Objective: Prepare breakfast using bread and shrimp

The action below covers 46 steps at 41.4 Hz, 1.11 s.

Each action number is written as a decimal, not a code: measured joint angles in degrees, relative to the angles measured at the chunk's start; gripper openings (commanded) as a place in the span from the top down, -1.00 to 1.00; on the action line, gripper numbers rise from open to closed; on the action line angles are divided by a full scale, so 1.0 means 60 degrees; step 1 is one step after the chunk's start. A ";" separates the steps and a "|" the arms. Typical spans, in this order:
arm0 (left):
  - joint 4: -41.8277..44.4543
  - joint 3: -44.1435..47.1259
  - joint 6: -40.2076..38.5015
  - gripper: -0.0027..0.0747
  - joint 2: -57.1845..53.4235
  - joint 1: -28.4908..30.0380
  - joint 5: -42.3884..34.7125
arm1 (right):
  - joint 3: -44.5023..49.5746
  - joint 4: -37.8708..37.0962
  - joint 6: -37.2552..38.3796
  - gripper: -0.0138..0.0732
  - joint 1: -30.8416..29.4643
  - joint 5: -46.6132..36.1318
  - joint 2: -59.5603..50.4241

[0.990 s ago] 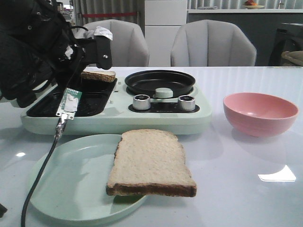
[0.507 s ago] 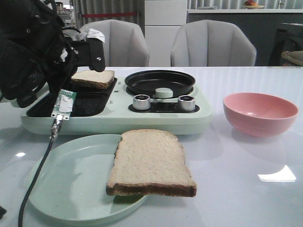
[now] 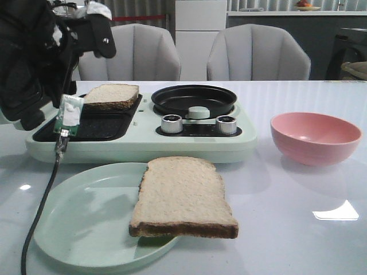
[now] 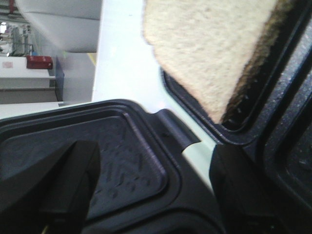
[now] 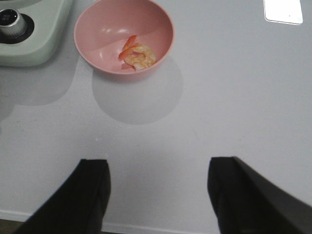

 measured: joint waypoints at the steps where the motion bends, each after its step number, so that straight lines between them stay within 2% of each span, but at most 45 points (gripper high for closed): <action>1: -0.0295 0.0000 0.0140 -0.42 -0.0141 -0.0097 0.0042 | 0.0000 0.0000 0.0000 -0.58 0.0000 0.0000 0.0000; 8: -0.3957 0.0000 0.1995 -0.42 -0.1311 -0.0822 0.0590 | 0.0000 0.0000 0.0000 -0.58 0.0000 0.0000 0.0000; 15: -0.7556 0.0000 0.3753 -0.42 -0.2422 -0.1354 0.1903 | 0.0000 0.0000 0.0000 -0.58 0.0000 0.0000 0.0000; 23: -1.0324 0.0000 0.4398 -0.41 -0.4238 -0.1730 0.2919 | 0.0000 0.0000 0.0000 -0.58 0.0000 0.0000 0.0000; 26: -1.1145 0.0000 0.4460 -0.41 -0.5054 -0.1730 0.3191 | 0.0000 0.0000 0.0000 -0.58 0.0000 0.0014 0.0000; 33: -1.2071 0.0361 0.4481 -0.42 -0.6666 -0.1730 0.3423 | 0.0000 0.0000 0.0000 -0.58 0.0000 0.0014 0.0000; 46: -1.3633 0.2236 0.4497 -0.41 -0.9121 -0.1730 0.3611 | 0.0000 0.0000 0.0000 -0.58 0.0000 0.0014 0.0000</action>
